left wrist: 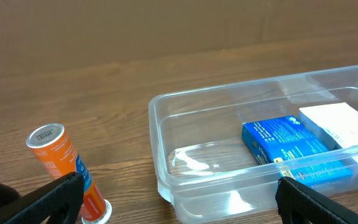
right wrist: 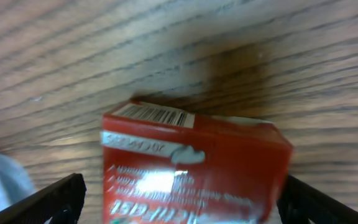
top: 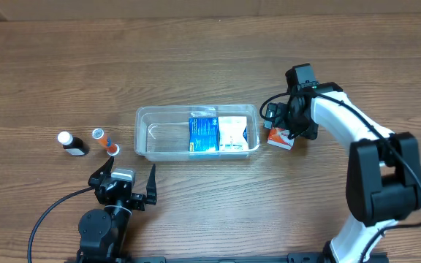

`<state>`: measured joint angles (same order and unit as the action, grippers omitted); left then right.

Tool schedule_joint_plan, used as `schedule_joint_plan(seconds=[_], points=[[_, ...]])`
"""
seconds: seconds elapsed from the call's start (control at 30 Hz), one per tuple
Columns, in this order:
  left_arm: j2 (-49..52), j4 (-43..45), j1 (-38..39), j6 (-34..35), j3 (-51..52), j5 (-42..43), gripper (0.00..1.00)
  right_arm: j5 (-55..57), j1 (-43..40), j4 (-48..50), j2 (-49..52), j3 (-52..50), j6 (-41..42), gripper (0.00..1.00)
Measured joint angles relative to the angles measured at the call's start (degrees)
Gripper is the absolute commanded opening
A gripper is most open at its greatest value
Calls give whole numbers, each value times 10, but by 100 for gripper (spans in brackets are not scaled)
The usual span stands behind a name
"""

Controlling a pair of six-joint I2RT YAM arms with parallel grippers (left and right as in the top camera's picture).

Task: Pack container
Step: 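Grasp the red Panadol box with the right gripper, then place the red box into the container's left end, withdraw right arm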

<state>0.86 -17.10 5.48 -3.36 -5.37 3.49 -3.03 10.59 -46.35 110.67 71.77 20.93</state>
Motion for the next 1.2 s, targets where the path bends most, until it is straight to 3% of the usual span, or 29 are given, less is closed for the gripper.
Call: schedule_joint_plan(seconds=[0.23, 0.4, 0.57, 0.7, 0.87, 0.97, 1.1, 1.13, 1.2], points=[[0, 0, 0, 0, 0, 0, 100, 56, 0, -62, 8, 12, 11, 79], [0, 0, 0, 0, 0, 0, 100, 98, 24, -148, -101, 74, 2, 77], [0, 0, 0, 0, 0, 0, 100, 116, 133, -153, -223, 116, -6, 93], [0, 0, 0, 0, 0, 0, 100, 110, 87, -131, -203, 101, -11, 99], [0, 0, 0, 0, 0, 0, 100, 46, -25, -98, -134, 44, -73, 98], [0, 0, 0, 0, 0, 0, 100, 15, -28, -83, -60, 9, -105, 99], [0, 0, 0, 0, 0, 0, 100, 4, -21, -74, -33, -11, -109, 99], [0, 0, 0, 0, 0, 0, 100, 3, -22, -66, -34, -16, -109, 98], [0, 0, 0, 0, 0, 0, 100, 2, -23, -42, -34, -37, -106, 86]])
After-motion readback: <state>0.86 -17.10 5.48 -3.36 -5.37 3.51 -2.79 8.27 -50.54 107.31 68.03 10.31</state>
